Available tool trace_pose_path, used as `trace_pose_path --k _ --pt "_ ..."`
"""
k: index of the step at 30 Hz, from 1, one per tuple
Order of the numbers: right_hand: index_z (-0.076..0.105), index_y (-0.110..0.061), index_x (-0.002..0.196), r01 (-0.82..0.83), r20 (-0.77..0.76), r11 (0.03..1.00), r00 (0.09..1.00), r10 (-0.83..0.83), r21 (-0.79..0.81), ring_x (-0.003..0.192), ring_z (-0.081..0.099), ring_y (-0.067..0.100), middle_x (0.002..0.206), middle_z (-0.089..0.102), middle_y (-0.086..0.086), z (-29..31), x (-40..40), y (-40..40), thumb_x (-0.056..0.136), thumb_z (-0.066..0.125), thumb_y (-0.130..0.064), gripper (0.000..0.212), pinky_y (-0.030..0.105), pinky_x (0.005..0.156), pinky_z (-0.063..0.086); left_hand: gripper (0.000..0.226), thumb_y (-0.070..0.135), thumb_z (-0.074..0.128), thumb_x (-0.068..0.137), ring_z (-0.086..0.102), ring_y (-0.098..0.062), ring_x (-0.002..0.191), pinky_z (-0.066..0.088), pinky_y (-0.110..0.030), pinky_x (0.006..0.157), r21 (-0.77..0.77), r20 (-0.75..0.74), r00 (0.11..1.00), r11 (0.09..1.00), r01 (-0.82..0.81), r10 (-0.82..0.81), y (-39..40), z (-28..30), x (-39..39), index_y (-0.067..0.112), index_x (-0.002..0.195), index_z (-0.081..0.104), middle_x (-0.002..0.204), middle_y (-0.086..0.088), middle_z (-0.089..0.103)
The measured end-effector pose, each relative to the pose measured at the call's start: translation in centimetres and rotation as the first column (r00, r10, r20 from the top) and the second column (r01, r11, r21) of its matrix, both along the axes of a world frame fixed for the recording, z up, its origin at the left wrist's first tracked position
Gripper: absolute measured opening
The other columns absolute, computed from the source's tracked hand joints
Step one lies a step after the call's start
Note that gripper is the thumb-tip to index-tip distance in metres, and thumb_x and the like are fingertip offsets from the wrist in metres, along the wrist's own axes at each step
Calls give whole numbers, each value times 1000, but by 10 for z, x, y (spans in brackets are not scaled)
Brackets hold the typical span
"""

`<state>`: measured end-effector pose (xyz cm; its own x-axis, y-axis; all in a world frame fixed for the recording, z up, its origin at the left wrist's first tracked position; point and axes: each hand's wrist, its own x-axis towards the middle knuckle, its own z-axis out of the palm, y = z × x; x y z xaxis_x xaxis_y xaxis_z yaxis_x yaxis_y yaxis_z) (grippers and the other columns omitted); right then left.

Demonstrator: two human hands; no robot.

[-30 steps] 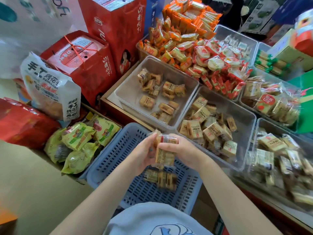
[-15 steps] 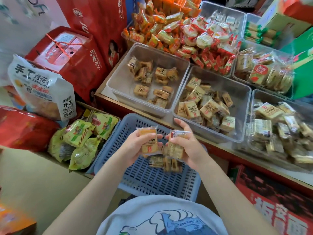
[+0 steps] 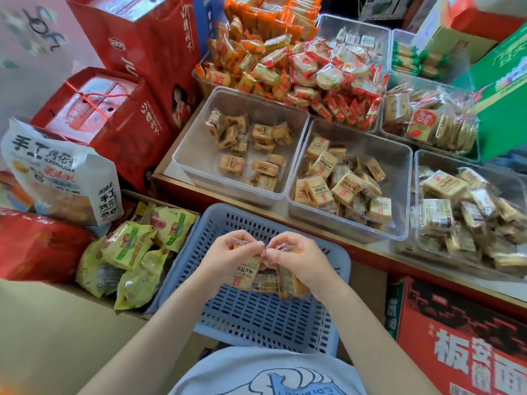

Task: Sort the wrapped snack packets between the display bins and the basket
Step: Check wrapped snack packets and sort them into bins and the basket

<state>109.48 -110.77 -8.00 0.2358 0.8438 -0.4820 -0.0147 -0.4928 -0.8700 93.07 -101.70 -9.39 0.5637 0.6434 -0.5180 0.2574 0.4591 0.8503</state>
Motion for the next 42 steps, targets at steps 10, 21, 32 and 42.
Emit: trace_pose_path --k 10,21,32,42 --pt "68 -17 82 47 323 989 942 -90 140 90 60 8 95 65 -1 6 -1 -2 92 73 -16 12 20 82 45 27 48 80 73 73 -37 88 58 -50 80 28 14 996 996 85 -85 1 8 4 22 80 75 91 -13 77" --pt "71 -20 87 190 187 977 961 -204 94 83 62 7 87 69 -4 22 0 -1 92 74 -22 6 12 72 47 20 16 62 98 70 -27 80 55 -33 61 -101 123 988 991 -82 94 2 13 6 5 96 78 90 -16 73" --pt "73 -15 85 261 119 964 957 -265 52 78 66 5 88 74 9 27 -8 -4 91 74 -16 6 16 70 51 24 23 78 76 70 -21 72 56 -32 61 -99 183 966 981 -167 183 -2 16 4 4 83 66 81 -10 72" --pt "72 -10 83 366 79 930 928 -365 2 67 67 8 69 70 -3 29 -3 -12 93 73 -14 11 22 61 57 20 17 72 93 73 -23 83 57 -27 57 -37 136 986 994 101 -95 0 17 6 9 110 66 95 -4 75"
